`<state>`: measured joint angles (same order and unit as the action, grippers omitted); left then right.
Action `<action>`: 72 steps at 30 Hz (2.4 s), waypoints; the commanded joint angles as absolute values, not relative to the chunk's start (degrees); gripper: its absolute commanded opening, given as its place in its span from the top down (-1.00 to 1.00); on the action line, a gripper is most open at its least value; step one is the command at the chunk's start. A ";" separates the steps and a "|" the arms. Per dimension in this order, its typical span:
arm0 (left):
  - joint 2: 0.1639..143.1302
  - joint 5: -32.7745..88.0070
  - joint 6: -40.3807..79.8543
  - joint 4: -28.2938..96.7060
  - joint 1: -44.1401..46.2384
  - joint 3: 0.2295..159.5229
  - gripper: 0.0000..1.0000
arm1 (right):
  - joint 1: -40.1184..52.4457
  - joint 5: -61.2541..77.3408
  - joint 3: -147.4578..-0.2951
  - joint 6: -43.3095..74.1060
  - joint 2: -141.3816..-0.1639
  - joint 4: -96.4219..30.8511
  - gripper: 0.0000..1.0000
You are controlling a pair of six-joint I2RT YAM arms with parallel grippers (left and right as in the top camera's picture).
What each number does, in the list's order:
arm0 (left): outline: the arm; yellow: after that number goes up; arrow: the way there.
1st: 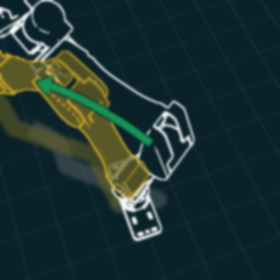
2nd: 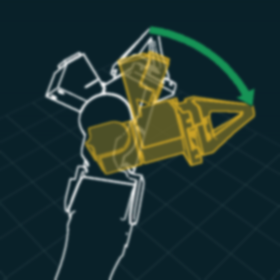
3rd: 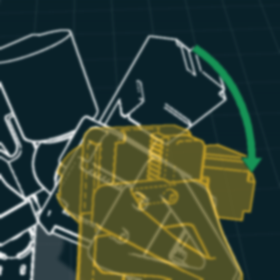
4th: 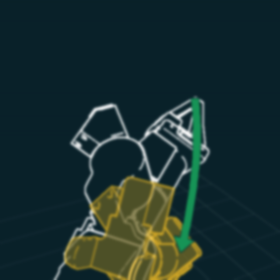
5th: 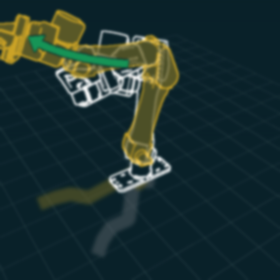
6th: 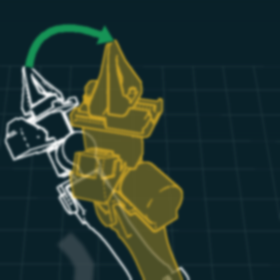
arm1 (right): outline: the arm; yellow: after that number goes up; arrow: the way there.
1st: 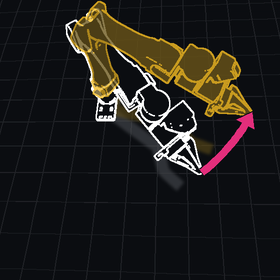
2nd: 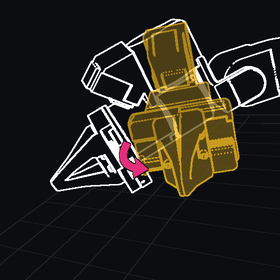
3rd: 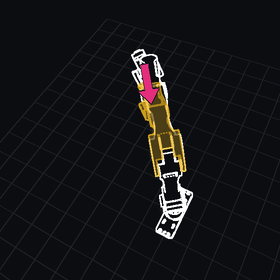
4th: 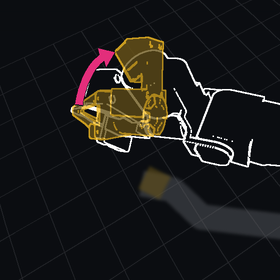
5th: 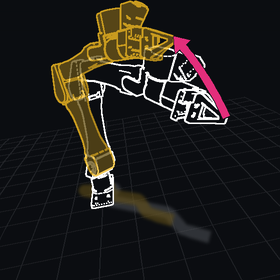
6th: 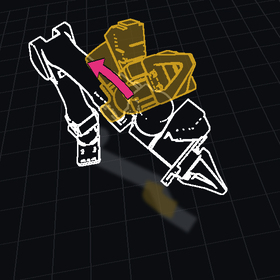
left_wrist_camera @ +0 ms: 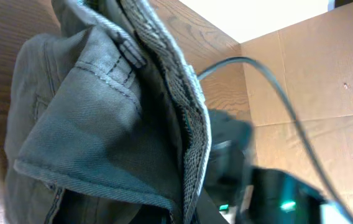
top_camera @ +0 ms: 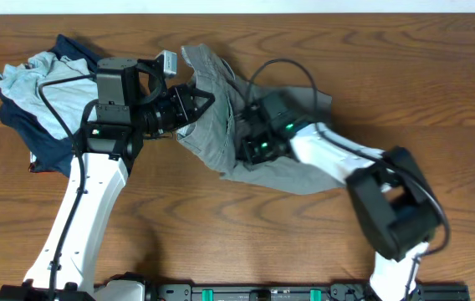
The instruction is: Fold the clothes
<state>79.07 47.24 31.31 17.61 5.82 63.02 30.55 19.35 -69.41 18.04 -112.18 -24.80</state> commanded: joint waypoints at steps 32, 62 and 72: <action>94.74 28.86 45.89 -7.99 35.66 63.09 0.76 | 11.68 0.73 -59.51 16.73 -104.44 -42.92 0.53; 112.01 26.57 32.29 -3.22 21.87 63.13 0.21 | 16.51 19.97 -59.75 16.34 -91.48 -48.31 0.26; 112.03 32.49 31.29 20.62 24.93 63.13 0.56 | 12.80 0.49 -52.42 25.04 -97.49 -46.15 0.21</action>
